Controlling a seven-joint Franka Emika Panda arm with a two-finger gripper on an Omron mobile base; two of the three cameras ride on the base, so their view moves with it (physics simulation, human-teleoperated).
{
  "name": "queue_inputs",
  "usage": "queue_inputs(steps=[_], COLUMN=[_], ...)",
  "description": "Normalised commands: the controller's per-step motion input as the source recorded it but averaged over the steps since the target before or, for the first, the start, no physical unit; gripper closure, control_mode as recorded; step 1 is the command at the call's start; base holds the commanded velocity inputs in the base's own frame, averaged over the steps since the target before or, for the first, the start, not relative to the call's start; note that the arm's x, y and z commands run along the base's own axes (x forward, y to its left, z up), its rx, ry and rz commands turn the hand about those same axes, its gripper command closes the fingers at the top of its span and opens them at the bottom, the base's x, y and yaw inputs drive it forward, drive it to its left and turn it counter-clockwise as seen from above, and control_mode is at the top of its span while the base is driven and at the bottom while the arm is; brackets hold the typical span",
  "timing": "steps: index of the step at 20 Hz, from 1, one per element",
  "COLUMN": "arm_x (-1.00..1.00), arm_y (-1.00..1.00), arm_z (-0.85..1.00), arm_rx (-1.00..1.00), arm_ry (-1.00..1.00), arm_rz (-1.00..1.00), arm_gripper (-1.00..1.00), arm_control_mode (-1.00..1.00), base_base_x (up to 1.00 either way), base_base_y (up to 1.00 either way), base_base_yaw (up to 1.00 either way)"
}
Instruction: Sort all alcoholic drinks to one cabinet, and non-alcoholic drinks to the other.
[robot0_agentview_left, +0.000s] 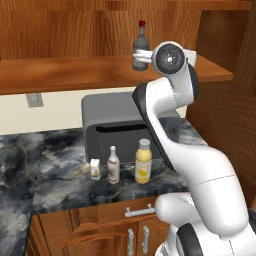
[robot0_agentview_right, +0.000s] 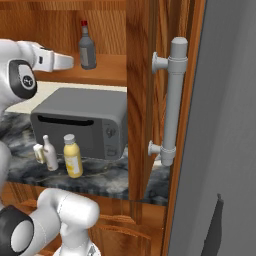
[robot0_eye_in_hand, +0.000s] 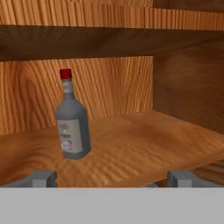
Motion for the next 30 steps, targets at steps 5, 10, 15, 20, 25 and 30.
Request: queue_inputs(steps=[5, 10, 15, 20, 25, 30], arm_x=[-0.07, -0.12, -0.16, -0.02, -0.34, -0.35], arm_y=[0.19, 0.12, 0.16, 0.08, 0.02, 0.11], arm_z=[-0.14, -0.17, -0.21, -0.19, -0.33, -0.47], arm_rx=[0.00, 0.00, 0.00, 0.00, 0.02, 0.00], arm_ry=[0.10, 0.04, 0.01, 0.01, 0.00, 0.00], arm_rz=[-0.14, -0.12, -0.07, -0.01, 0.00, 0.00], arm_gripper=[-1.00, -1.00, -1.00, -1.00, -1.00, -1.00], arm_control_mode=[-1.00, -1.00, -1.00, -1.00, -1.00, -1.00], base_base_x=[0.00, 0.00, 0.00, 0.00, 0.00, 0.00], base_base_y=[0.00, 0.00, 0.00, 0.00, 0.00, 0.00], base_base_yaw=[0.00, 0.00, 0.00, 0.00, 0.00, 0.00])
